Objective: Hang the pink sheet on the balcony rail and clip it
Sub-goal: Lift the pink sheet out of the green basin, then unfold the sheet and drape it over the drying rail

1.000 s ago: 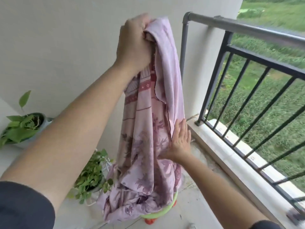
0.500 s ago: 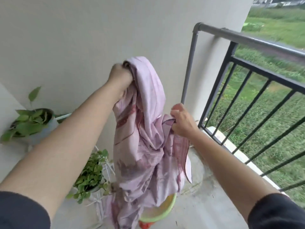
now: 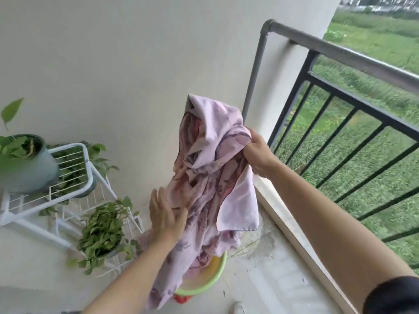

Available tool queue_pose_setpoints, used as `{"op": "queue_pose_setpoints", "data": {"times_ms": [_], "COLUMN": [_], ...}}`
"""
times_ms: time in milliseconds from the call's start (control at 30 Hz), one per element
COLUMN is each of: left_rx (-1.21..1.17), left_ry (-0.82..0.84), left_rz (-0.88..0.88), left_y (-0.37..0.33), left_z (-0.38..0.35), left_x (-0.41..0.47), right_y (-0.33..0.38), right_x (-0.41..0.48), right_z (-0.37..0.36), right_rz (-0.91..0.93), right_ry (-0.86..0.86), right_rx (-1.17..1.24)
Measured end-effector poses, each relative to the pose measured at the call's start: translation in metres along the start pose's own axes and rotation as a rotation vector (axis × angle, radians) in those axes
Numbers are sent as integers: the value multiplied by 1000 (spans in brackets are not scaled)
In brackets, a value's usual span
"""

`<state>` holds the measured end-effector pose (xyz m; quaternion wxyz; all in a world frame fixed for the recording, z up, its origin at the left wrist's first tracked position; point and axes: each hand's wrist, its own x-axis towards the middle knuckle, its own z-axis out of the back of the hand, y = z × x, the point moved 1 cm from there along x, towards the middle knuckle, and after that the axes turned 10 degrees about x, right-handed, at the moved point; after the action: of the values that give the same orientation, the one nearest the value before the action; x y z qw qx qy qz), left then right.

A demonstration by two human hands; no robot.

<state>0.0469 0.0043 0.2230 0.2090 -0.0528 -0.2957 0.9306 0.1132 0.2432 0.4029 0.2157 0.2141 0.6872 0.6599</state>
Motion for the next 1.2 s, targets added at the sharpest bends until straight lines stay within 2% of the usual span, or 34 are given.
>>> {"op": "queue_pose_setpoints", "data": {"times_ms": [100,133,167,267,367,433,533,700,867,1000,1067,1167,1200], "left_rx": [189,208,221,168,126,184,228,119,-10,-64,-92,-106,-88], "left_ry": [317,356,315,41,71,27,-181,-488,-673,-776,-824,-860,-847], "left_rz": [-10,-10,-16,47,134,99,59,25,-93,-196,-213,-256,-278], "left_y": [4,-3,-15,-46,-66,-70,-86,-152,-220,-254,-265,-279,-283], "left_z": [-45,-58,-65,-76,-51,-24,35,140,229,282,307,343,352], "left_x": [-19,-19,-17,15,50,74,117,166,163,154,152,150,149], "right_y": [24,31,40,63,81,88,102,139,172,218,247,289,303], "right_x": [1,3,4,8,13,21,28,25,25,23,22,18,18], "right_z": [1,4,6,21,45,68,98,105,97,83,79,82,84], "right_rz": [-36,-52,-67,-87,-41,7,39,211,238,431,445,311,291], "right_ry": [-86,-122,-134,-98,-71,-64,-12,34,-45,-204,-337,-614,-661], "right_rx": [123,171,227,320,280,147,-124,-688,-1318,-1554,-1533,-1145,-1002]}}
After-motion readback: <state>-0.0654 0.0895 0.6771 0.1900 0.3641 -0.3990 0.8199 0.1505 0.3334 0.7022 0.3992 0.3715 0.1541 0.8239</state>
